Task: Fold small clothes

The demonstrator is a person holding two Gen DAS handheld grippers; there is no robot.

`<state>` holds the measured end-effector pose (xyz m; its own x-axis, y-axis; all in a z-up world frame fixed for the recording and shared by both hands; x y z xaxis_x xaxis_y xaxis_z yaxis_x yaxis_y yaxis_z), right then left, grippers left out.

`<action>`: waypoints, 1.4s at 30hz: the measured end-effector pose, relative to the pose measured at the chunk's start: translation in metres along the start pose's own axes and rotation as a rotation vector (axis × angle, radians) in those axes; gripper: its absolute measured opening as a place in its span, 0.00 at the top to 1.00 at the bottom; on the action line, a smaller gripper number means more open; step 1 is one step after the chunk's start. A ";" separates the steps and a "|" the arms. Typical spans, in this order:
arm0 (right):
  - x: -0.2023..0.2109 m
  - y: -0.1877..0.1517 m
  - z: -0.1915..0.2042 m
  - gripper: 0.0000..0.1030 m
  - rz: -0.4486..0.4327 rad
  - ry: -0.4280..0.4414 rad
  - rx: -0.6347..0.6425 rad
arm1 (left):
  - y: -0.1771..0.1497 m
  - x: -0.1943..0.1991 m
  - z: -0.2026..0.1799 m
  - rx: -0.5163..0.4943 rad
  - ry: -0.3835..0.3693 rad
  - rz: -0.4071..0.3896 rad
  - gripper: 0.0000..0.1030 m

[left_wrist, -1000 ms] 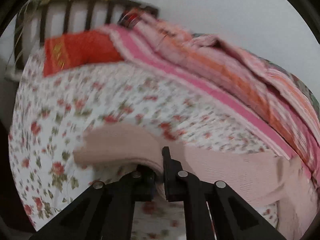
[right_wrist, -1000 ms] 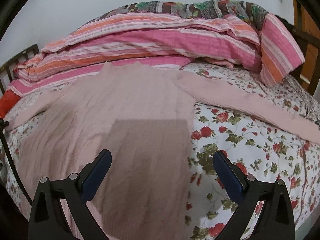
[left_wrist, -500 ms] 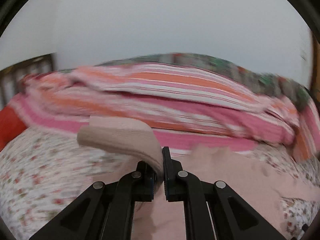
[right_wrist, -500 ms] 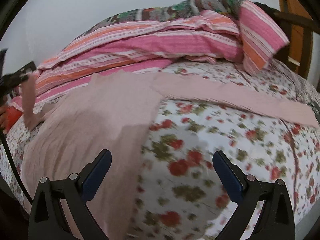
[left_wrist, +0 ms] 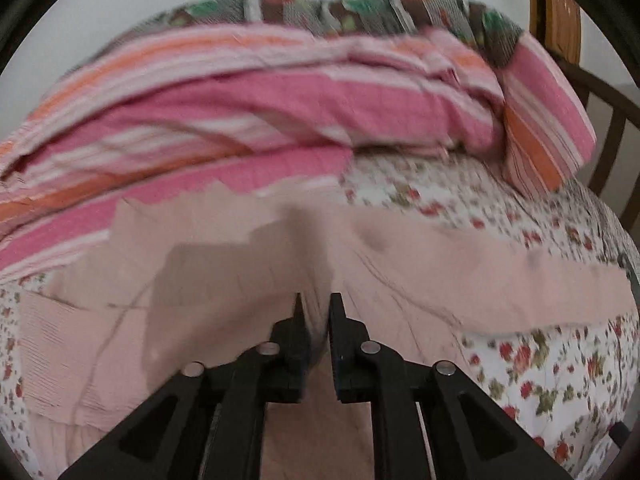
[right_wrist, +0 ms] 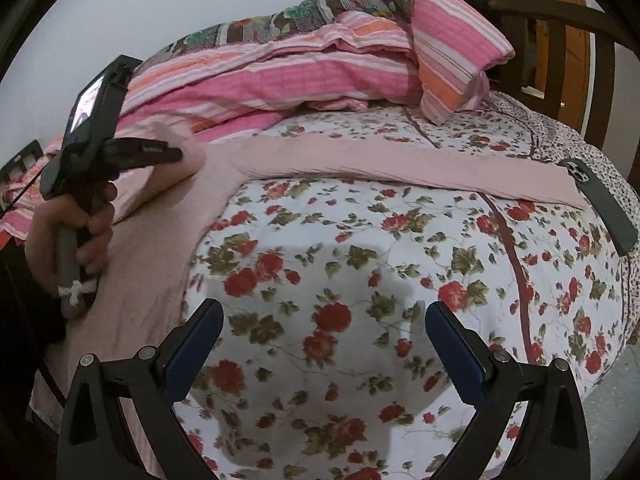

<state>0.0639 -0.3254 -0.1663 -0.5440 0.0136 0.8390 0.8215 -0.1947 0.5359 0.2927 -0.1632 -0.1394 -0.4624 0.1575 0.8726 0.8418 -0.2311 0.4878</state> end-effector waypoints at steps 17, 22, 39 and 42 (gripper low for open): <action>-0.026 0.083 0.067 0.26 -0.026 0.115 0.100 | -0.074 0.062 0.225 0.337 0.121 -0.118 0.18; -0.052 0.121 0.085 0.41 -0.001 0.099 0.103 | -0.087 0.040 0.282 0.419 0.034 -0.067 0.38; -0.124 0.149 0.105 0.50 0.107 0.051 0.119 | -0.082 0.011 0.288 0.408 -0.079 -0.082 0.78; -0.119 0.145 0.105 0.84 0.065 0.022 0.111 | -0.081 0.009 0.283 0.409 -0.039 -0.071 0.62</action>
Point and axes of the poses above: each gripper's, at about its wrist camera, not at the fingertips, and x roughly against the way its jaws point, z to its left, y to its top, the point moved 1 cm from there along -x, roughly the way its jaws point, and after that the axes turned 15 degrees about z, right-handed, at the moved point
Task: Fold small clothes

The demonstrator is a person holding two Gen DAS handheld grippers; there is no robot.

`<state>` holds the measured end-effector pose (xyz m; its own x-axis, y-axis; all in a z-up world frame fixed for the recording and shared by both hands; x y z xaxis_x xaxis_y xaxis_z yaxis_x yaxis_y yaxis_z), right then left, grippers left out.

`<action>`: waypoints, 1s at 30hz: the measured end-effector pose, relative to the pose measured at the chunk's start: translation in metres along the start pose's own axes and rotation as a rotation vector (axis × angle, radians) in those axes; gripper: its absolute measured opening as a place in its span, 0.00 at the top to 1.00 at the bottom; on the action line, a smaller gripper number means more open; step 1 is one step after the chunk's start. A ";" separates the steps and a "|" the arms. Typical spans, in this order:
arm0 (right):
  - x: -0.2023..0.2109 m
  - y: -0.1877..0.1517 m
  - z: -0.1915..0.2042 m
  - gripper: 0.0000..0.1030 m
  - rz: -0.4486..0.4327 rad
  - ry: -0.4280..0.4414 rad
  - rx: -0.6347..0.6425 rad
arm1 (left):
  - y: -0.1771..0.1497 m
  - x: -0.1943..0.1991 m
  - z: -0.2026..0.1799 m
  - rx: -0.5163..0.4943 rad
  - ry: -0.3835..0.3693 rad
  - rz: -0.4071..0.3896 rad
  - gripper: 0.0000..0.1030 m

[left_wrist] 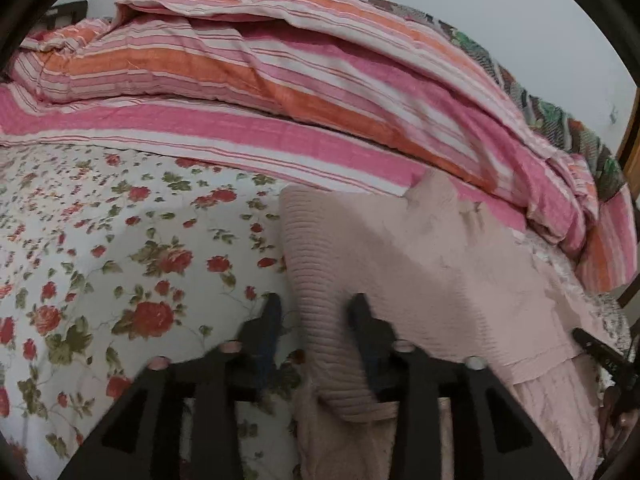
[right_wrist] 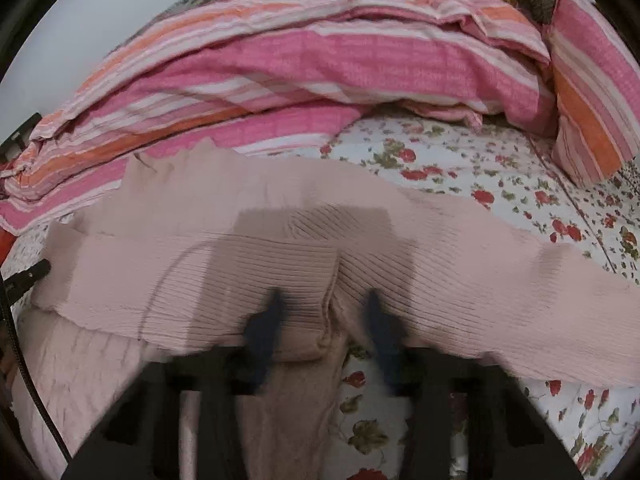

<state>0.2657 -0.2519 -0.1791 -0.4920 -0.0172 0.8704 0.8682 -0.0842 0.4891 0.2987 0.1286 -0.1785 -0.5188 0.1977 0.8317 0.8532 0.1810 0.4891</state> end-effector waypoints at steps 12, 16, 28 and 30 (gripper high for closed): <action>0.008 -0.005 -0.014 0.94 -0.064 0.041 -0.063 | -0.002 -0.001 -0.010 -0.053 0.044 0.006 0.50; 0.008 -0.007 -0.021 0.91 -0.051 0.084 -0.085 | -0.003 -0.001 -0.014 -0.070 0.065 0.006 0.44; 0.088 -0.058 -0.103 0.27 -0.190 -0.061 -0.105 | -0.002 -0.005 -0.015 -0.079 0.063 0.025 0.39; 0.096 -0.072 -0.144 0.27 -0.188 -0.084 -0.191 | -0.002 -0.005 -0.015 -0.080 0.065 0.027 0.38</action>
Point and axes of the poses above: each gripper's, at about its wrist camera, not at the fingertips, and x roughly against the way its jaws point, z to its left, y to its top, the point moved 1 cm from there along -x, roughly the way its jaws point, and after that the axes turned 15 degrees about z, right-handed, at the moved point
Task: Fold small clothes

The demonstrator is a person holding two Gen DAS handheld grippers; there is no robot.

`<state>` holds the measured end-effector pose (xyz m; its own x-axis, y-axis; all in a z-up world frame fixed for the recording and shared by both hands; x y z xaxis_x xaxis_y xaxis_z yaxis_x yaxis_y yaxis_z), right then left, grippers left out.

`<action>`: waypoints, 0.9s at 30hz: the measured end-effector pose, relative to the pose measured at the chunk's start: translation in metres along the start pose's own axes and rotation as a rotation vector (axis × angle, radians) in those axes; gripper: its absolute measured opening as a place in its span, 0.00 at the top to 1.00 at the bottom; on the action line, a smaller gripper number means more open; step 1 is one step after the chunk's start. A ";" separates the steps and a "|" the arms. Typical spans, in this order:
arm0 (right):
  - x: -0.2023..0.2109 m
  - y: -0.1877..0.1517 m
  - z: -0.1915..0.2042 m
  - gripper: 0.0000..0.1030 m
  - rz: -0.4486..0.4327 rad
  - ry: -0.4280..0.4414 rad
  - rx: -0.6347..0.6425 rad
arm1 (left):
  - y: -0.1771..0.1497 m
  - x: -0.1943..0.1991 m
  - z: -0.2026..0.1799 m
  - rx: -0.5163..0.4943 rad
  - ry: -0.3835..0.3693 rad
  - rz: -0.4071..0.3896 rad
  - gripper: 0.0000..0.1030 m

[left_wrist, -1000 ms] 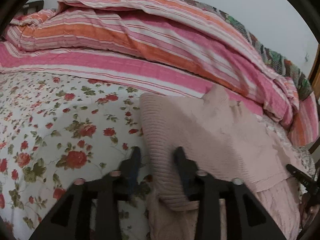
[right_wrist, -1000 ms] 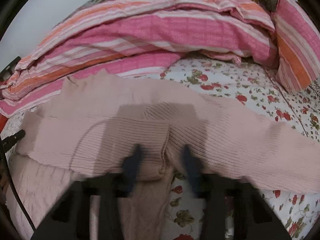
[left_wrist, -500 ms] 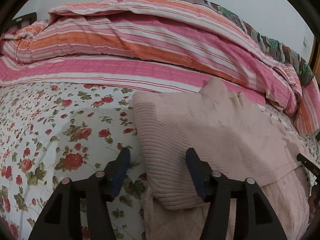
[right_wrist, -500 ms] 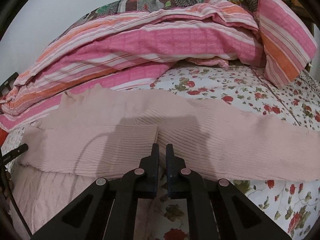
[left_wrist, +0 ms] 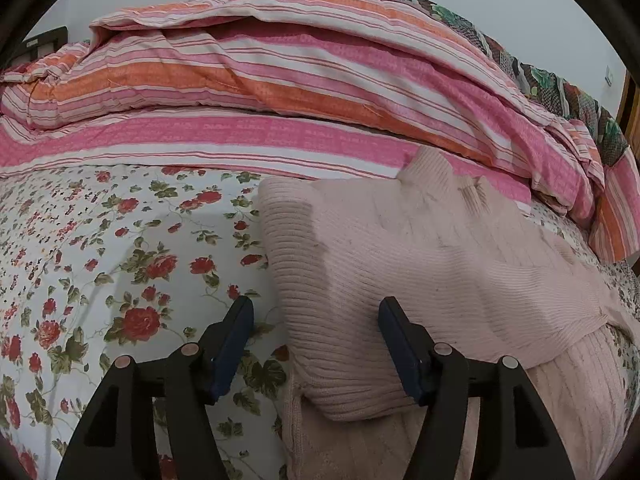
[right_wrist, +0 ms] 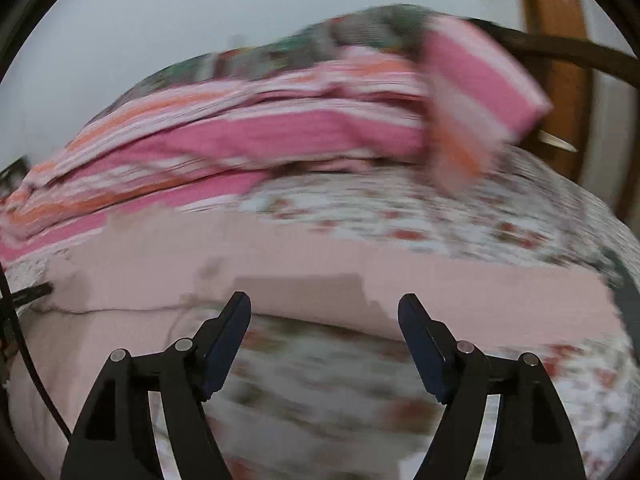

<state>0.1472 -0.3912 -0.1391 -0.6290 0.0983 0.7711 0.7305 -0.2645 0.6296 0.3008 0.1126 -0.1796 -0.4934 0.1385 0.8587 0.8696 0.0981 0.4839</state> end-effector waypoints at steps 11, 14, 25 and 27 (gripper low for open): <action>-0.012 -0.024 -0.131 0.28 0.060 0.009 -0.185 | 0.002 -0.004 0.001 -0.002 -0.008 0.012 0.36; -0.019 -0.017 -0.138 0.28 0.047 0.002 -0.203 | 0.003 -0.005 0.003 0.000 -0.017 0.013 0.36; -0.030 0.027 -0.137 0.91 0.099 -0.189 -0.191 | 0.003 -0.004 0.009 0.019 -0.059 0.006 0.36; -0.022 0.035 -0.131 0.93 0.070 -0.210 -0.195 | 0.003 -0.003 0.010 0.024 -0.071 0.003 0.36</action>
Point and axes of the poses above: each gripper's, at about its wrist camera, not at the fingertips, and x roughly against the way its jaws point, z to its left, y to its top, the point moved 1 cm from there along -x, roughly the way its jaws point, and after that the axes turned 15 degrees about z, right-handed, at the moved point
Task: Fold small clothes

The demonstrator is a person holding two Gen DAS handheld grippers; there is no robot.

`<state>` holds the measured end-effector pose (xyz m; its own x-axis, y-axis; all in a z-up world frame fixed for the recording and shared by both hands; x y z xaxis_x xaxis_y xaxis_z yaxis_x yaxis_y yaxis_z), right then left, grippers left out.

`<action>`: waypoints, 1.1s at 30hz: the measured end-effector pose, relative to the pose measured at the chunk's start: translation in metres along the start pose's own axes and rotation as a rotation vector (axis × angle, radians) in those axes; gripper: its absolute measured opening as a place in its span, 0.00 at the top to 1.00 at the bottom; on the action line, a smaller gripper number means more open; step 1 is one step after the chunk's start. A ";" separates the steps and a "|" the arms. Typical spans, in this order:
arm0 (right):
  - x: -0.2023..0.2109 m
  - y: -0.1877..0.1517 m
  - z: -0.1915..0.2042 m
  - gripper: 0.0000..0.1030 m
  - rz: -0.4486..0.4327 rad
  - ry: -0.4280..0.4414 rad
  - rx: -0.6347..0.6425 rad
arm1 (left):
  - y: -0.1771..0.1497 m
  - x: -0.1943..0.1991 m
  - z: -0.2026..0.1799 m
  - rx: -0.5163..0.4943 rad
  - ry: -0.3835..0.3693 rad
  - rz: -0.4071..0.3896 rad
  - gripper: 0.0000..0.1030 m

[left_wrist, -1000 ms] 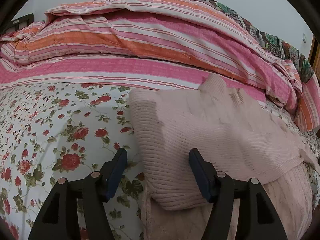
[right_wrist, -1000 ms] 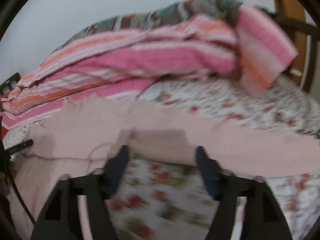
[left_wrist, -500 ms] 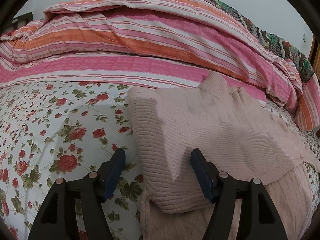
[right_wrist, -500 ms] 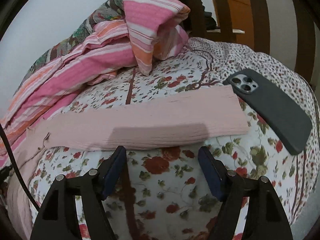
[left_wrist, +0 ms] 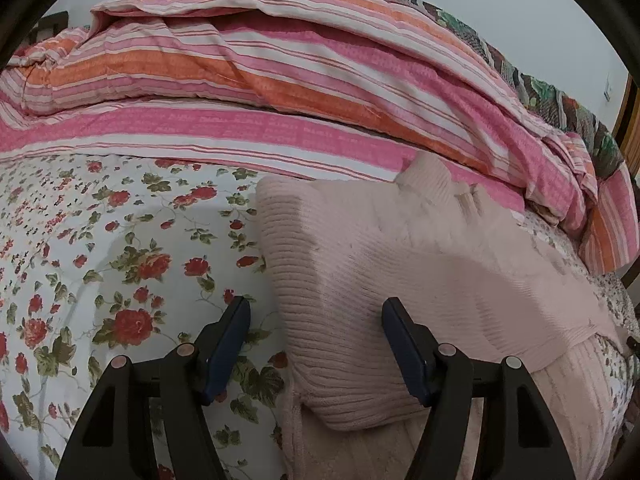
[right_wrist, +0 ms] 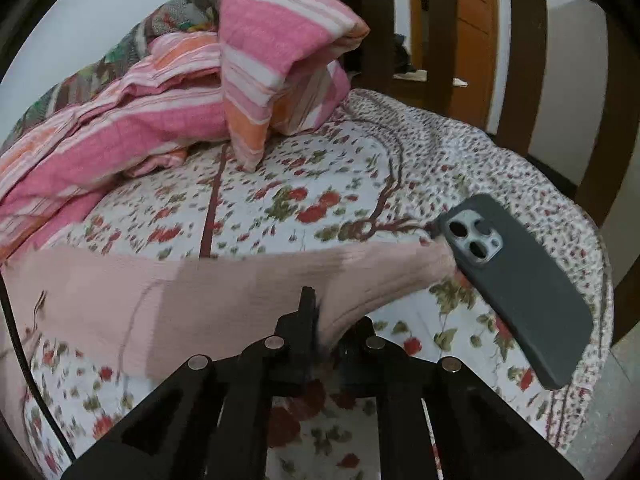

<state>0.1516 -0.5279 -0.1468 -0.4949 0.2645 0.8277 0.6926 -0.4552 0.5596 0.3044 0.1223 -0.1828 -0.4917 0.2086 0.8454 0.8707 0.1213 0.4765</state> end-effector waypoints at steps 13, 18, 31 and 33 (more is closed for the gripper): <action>0.088 0.023 0.135 0.94 -0.154 0.008 0.160 | -0.004 0.017 0.034 0.159 -0.120 -0.076 0.33; 0.118 0.014 0.238 0.94 -0.172 0.092 0.292 | -0.015 0.039 0.047 0.193 -0.060 -0.034 0.33; 0.132 -0.087 0.512 0.94 -0.050 0.434 0.671 | -0.087 0.104 0.131 0.235 0.113 -0.026 0.33; 0.112 -0.111 0.544 0.94 0.017 0.444 0.719 | -0.096 0.110 0.139 0.241 0.098 -0.029 0.33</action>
<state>0.3048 0.0149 -0.0937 -0.5378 -0.1647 0.8268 0.7925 0.2360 0.5624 0.1669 0.2683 -0.1692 -0.5032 0.1082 0.8574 0.8247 0.3564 0.4391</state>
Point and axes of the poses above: each gripper's, at about its wrist camera, not at the fingertips, and x roughly against the way its jaws point, z to its left, y to its top, the point moved 1 cm from there along -x, roughly the way its jaws point, and after that the axes turned 15 degrees about z, right-handed, at the moved point
